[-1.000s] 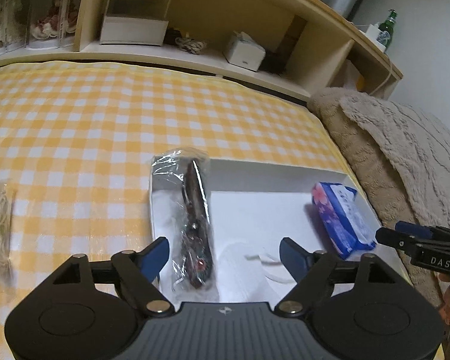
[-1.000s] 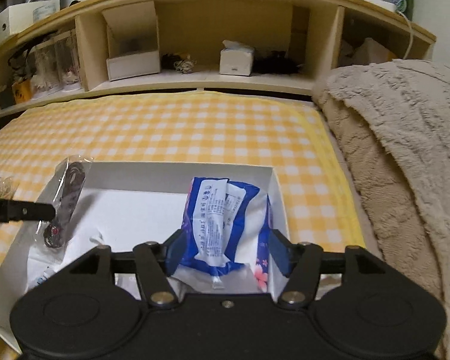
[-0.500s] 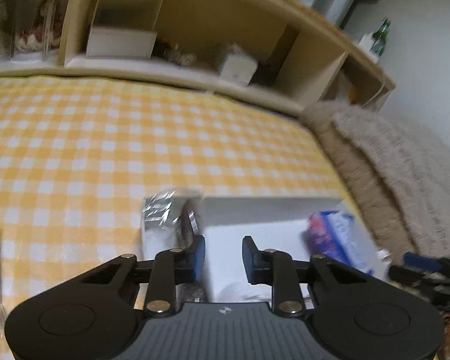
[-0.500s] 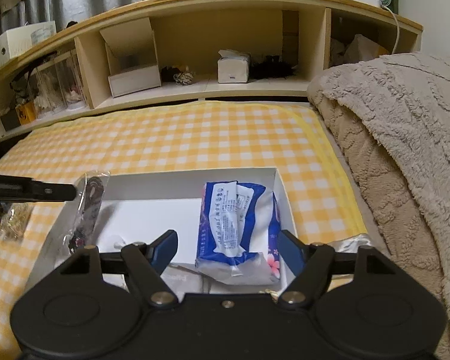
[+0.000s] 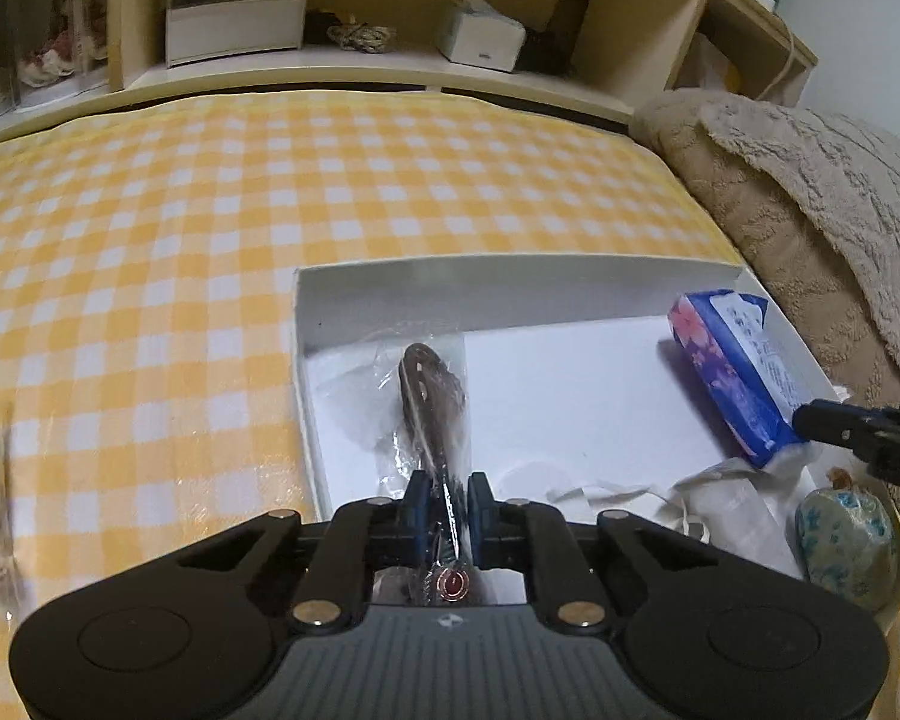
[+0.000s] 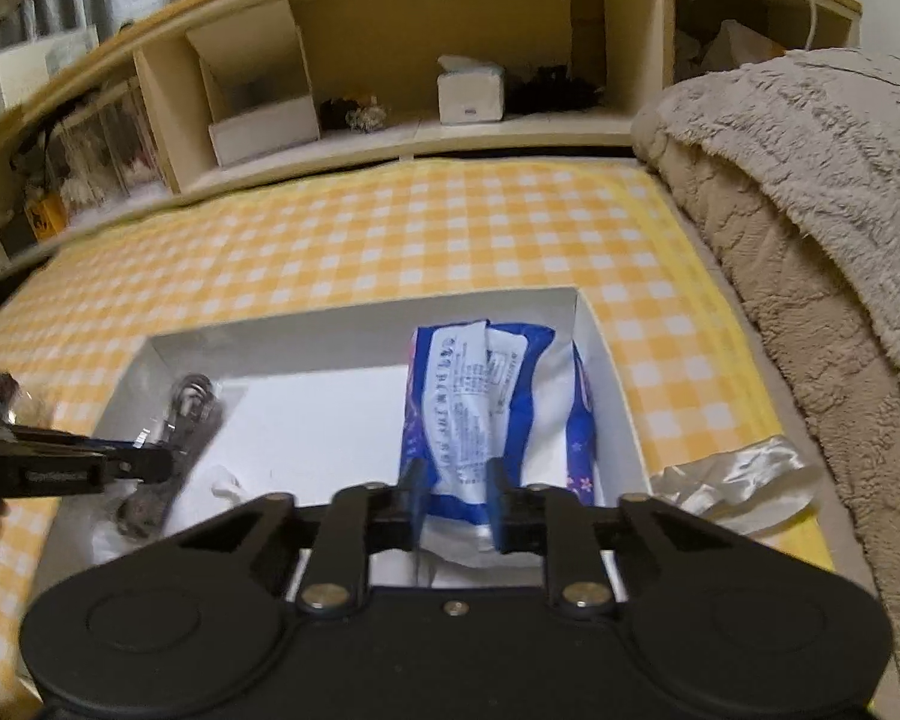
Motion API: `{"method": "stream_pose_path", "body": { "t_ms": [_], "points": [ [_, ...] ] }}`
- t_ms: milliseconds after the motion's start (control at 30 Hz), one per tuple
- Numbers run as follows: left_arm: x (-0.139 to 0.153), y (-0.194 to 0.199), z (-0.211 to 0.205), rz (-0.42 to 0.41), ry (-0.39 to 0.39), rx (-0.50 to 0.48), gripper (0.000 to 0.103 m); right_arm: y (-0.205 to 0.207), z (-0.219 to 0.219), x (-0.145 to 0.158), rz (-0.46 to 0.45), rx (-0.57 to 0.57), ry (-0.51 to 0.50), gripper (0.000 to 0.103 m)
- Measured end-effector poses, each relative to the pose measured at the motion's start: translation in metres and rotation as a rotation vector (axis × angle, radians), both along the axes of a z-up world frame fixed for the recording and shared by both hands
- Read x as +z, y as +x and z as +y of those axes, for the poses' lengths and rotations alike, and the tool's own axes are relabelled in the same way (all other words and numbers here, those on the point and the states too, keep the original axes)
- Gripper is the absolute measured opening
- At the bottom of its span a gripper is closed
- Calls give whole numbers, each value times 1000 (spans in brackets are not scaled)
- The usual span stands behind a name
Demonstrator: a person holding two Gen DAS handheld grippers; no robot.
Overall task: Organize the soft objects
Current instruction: 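Lower the hair clip and tissue pack into the box and release both, then withdraw both tools from the box toward the knitted hair tie and cords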
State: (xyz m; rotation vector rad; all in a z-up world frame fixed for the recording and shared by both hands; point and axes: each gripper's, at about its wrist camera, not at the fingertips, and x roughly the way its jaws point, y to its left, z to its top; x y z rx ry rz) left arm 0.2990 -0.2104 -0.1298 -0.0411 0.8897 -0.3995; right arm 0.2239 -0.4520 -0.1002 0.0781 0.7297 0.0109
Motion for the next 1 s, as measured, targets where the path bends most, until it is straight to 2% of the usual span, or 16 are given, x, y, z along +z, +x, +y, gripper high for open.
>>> {"method": "stream_pose_path", "body": {
  "t_ms": [67,100,167,300,433,600,700,933,1000],
  "points": [
    [3,-1,4,-1,-16,11,22,3,1,-4,16,-20,-54,11],
    [5,-1,6,-3,-23,13,32,4,0,-5,23,-40,-69,11],
    [9,-1,7,-6,-44,20,46,2,-5,-4,22,-52,-27,12],
    [23,-7,12,-16,-63,20,68,-8,-5,5,1,-51,-5,23],
    [39,-19,12,-35,-76,8,78,-20,-5,20,-19,-53,15,30],
    [58,-37,13,-47,-84,-4,98,-40,-3,42,-59,-58,52,42],
    [70,-50,18,-63,-83,-6,103,-52,2,55,-78,-54,51,49],
    [90,-78,29,-97,-85,-14,103,-82,16,79,-109,-50,46,71],
    [95,-86,32,-106,-90,-19,103,-91,20,84,-113,-52,43,75]
  ]
}}
